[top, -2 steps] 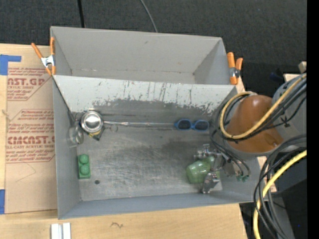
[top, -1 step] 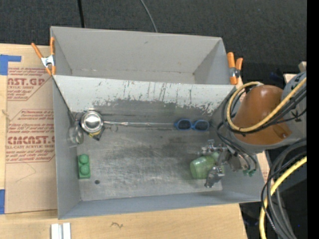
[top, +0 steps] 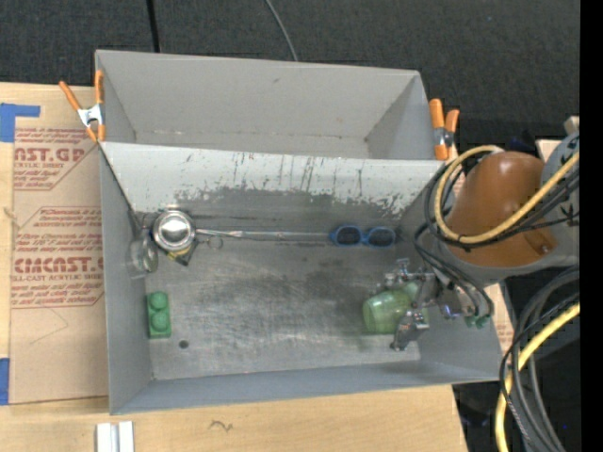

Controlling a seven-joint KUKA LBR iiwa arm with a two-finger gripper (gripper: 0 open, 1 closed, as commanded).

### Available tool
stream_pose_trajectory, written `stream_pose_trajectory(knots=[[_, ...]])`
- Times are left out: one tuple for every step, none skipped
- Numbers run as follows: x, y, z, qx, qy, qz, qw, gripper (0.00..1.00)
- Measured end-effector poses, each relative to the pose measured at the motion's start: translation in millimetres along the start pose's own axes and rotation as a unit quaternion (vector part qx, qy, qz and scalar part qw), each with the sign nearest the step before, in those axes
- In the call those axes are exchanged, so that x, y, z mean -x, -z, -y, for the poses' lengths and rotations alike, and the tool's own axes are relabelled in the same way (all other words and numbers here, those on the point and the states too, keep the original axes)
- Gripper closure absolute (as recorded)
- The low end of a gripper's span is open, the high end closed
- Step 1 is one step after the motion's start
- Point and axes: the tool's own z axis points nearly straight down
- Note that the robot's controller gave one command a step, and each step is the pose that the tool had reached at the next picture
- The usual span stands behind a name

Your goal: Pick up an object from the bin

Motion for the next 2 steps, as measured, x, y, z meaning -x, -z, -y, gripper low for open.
stream_pose_trajectory(knots=[[0.1,4,0,0.000,0.000,-0.0006,1.0000,1.00],[0.9,31,-1,0.000,0.001,0.0004,1.0000,1.00]])
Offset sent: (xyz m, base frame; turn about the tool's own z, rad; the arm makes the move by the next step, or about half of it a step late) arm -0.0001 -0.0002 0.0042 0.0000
